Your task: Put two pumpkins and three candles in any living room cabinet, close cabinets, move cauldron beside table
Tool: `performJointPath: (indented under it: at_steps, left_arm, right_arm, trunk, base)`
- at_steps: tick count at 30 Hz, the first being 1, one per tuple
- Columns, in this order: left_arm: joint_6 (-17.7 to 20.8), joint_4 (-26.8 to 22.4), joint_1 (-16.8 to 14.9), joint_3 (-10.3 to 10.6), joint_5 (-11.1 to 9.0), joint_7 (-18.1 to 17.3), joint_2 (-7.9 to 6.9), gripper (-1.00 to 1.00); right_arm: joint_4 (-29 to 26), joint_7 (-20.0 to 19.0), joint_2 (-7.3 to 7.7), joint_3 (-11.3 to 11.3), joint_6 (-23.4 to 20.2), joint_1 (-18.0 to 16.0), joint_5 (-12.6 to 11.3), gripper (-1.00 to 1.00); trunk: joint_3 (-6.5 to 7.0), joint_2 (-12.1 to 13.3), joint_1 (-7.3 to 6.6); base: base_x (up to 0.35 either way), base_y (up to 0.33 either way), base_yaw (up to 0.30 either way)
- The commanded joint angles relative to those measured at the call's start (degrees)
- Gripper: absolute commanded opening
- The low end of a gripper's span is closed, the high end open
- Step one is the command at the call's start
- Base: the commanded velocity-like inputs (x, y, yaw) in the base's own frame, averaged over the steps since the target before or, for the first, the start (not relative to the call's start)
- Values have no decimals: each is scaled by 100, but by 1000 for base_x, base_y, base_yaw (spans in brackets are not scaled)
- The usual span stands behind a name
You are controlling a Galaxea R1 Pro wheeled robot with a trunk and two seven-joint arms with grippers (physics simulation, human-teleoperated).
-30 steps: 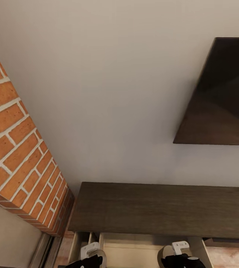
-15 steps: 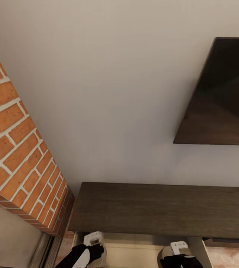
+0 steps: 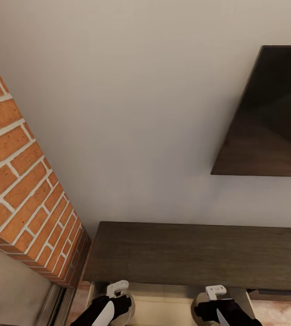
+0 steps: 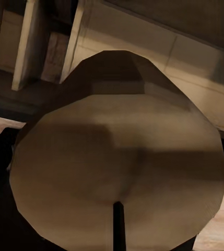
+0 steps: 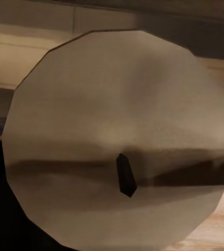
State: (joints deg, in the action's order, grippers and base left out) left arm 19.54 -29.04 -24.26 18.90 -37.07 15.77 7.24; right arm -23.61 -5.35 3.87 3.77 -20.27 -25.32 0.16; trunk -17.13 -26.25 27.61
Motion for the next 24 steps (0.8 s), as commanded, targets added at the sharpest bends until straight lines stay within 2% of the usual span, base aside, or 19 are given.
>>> performJointPath:
  at_steps: [1,9,12,15,16,18,20,24]
  left_arm:
    - [4,-27,1,1,7,1,6,-100]
    - [17,-294,1,8,0,-20,103,-100]
    - [-6,-308,1,10,1,-140,113,-100]
    - [-69,-331,2,174,10,-532,92,-100]
    - [-76,-370,6,307,8,-618,72,-100]
    - [-82,-471,8,436,7,-678,48,-100]
    - [-82,-523,9,483,7,-700,36,-100]
    - [-82,-544,9,499,5,-707,29,-100]
  right_arm:
    - [-1,3,0,1,-5,-3,5,-100]
    - [-77,-39,-61,1,4,-8,20,-100]
    - [-84,-48,-147,1,14,-8,24,-100]
    - [-52,-51,-179,1,28,-8,20,-100]
    - [-54,-52,-182,1,30,-8,20,-100]
    - [-57,-53,-184,1,31,-8,19,-100]
    - [-68,-53,-188,1,36,-8,19,-100]
    - [-73,-54,-193,1,40,-8,21,-100]
  trunk:
    - [0,0,0]
    - [0,0,0]
    - [0,0,0]
    - [0,0,0]
    - [0,0,0]
    - [0,0,0]
    - [0,0,0]
    - [-72,-160,88]
  base:
    - [0,0,0]
    - [0,0,0]
    - [0,0,0]
    - [0,0,0]
    - [0,0,0]
    - [0,0,0]
    - [0,0,0]
    - [0,0,0]
